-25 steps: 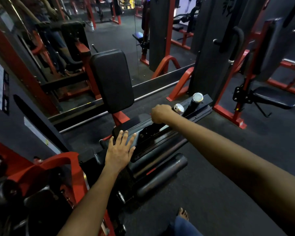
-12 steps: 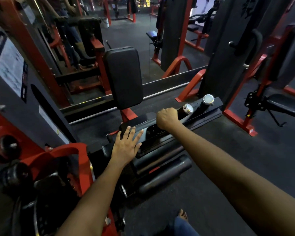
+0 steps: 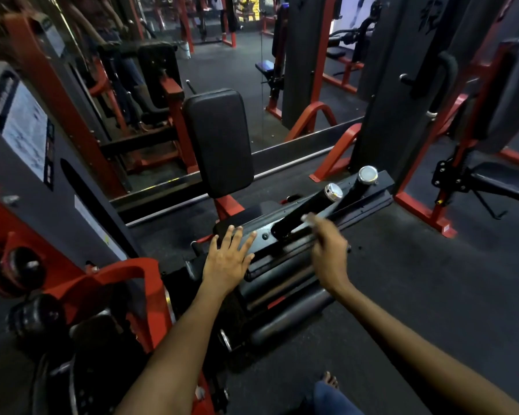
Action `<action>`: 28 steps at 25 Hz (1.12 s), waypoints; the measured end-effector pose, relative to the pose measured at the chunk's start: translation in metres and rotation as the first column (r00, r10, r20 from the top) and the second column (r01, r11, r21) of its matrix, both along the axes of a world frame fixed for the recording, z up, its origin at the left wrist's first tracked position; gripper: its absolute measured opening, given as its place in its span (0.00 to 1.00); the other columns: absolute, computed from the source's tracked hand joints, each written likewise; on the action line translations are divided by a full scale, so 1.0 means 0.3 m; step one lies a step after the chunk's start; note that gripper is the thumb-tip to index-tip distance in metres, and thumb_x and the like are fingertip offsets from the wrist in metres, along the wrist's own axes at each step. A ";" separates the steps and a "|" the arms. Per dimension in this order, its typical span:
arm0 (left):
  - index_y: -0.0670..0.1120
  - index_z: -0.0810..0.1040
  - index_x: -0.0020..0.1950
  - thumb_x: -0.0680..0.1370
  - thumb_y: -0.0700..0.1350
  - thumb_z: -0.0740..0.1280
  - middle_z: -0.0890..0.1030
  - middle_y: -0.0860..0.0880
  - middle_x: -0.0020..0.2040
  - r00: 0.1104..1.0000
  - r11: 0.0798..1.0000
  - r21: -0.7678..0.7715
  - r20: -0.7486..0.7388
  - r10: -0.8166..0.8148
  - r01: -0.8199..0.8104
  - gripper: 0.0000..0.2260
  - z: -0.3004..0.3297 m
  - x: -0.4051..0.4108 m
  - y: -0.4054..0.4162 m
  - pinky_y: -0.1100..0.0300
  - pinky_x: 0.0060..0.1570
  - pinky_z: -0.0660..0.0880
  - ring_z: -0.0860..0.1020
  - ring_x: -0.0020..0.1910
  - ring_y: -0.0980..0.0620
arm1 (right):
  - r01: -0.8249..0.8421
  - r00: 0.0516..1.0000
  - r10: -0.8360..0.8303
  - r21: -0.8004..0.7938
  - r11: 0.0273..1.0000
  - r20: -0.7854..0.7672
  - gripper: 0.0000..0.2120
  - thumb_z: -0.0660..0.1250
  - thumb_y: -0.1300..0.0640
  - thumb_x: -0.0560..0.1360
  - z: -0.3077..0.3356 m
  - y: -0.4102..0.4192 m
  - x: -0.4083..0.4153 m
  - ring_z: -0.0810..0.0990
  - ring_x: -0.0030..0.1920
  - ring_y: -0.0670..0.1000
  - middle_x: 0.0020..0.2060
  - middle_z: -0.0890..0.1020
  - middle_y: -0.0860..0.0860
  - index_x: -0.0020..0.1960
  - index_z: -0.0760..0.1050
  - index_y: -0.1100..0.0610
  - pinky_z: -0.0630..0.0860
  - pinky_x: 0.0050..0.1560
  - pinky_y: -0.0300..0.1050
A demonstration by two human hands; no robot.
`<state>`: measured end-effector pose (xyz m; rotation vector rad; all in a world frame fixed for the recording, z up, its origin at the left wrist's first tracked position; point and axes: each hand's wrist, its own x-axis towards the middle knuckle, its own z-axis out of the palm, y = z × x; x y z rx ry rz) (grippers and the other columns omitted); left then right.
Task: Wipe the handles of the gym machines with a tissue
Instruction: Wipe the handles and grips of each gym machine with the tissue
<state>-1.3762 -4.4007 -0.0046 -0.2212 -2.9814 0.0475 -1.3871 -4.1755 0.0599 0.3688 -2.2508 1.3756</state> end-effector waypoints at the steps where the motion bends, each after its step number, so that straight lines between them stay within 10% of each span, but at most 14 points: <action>1: 0.50 0.65 0.76 0.80 0.55 0.49 0.74 0.42 0.68 1.000 1.000 -0.001 0.000 -0.001 0.001 0.25 0.000 -0.002 0.001 0.40 0.57 0.74 0.72 0.68 0.41 | 0.227 0.972 -0.199 -0.308 0.924 0.121 0.18 0.59 0.73 0.75 0.040 -0.010 0.002 0.75 0.59 0.43 0.56 0.77 0.46 0.62 0.75 0.62 0.69 0.60 0.30; 4: 0.50 0.63 0.75 0.80 0.55 0.49 0.74 0.42 0.68 1.000 1.000 0.007 -0.011 -0.010 0.010 0.24 -0.008 0.004 0.008 0.40 0.57 0.74 0.72 0.68 0.41 | 0.522 0.853 -0.162 -0.793 0.313 0.497 0.12 0.58 0.67 0.79 0.129 -0.073 -0.099 0.77 0.47 0.45 0.47 0.78 0.49 0.59 0.75 0.61 0.74 0.46 0.31; 6: 0.50 0.61 0.76 0.80 0.55 0.49 0.74 0.42 0.68 0.999 1.000 0.020 -0.033 -0.015 0.016 0.24 -0.016 0.008 0.009 0.40 0.57 0.74 0.72 0.68 0.42 | 0.595 0.801 -0.061 -0.781 0.190 0.595 0.10 0.59 0.66 0.79 0.125 -0.114 -0.136 0.75 0.37 0.44 0.39 0.77 0.48 0.55 0.76 0.58 0.73 0.39 0.33; 10: 0.51 0.60 0.76 0.80 0.55 0.48 0.74 0.43 0.69 0.999 0.999 0.026 -0.050 -0.019 0.020 0.24 -0.019 0.014 0.010 0.40 0.57 0.74 0.71 0.69 0.42 | 0.568 0.664 0.192 -0.655 0.499 0.723 0.11 0.58 0.65 0.79 0.044 -0.061 -0.111 0.76 0.30 0.43 0.28 0.77 0.47 0.39 0.70 0.56 0.73 0.30 0.35; 13: 0.50 0.60 0.76 0.80 0.55 0.49 0.74 0.42 0.69 0.997 1.000 0.021 -0.072 -0.018 0.020 0.24 -0.019 0.005 0.002 0.40 0.57 0.74 0.71 0.69 0.42 | 0.525 0.825 0.017 -0.776 0.350 0.565 0.08 0.60 0.66 0.78 0.060 -0.023 -0.167 0.74 0.29 0.40 0.30 0.78 0.45 0.46 0.76 0.56 0.72 0.33 0.32; 18: 0.50 0.58 0.77 0.80 0.55 0.48 0.73 0.42 0.69 0.995 0.999 0.038 -0.089 -0.036 0.039 0.25 -0.049 0.021 0.001 0.40 0.58 0.74 0.71 0.69 0.41 | 0.470 0.798 -0.009 -0.613 0.635 0.603 0.09 0.62 0.61 0.78 -0.019 -0.126 -0.132 0.73 0.40 0.48 0.35 0.77 0.48 0.42 0.79 0.54 0.72 0.44 0.43; 23: 0.51 0.55 0.77 0.81 0.55 0.48 0.73 0.42 0.70 0.994 0.999 0.027 -0.102 -0.031 0.034 0.24 -0.025 -0.007 -0.004 0.40 0.58 0.74 0.70 0.70 0.41 | 0.449 0.868 0.006 -0.790 0.418 0.497 0.09 0.62 0.64 0.79 0.056 -0.075 -0.183 0.73 0.35 0.42 0.34 0.77 0.47 0.48 0.78 0.54 0.74 0.40 0.37; 28: 0.51 0.55 0.77 0.81 0.55 0.48 0.72 0.42 0.70 0.995 0.999 0.022 -0.097 -0.024 0.026 0.24 -0.046 0.011 0.002 0.41 0.58 0.73 0.70 0.70 0.42 | 0.520 0.700 -0.002 -0.508 0.687 0.714 0.13 0.62 0.63 0.77 -0.067 -0.182 -0.118 0.77 0.38 0.44 0.43 0.82 0.52 0.60 0.77 0.58 0.77 0.46 0.42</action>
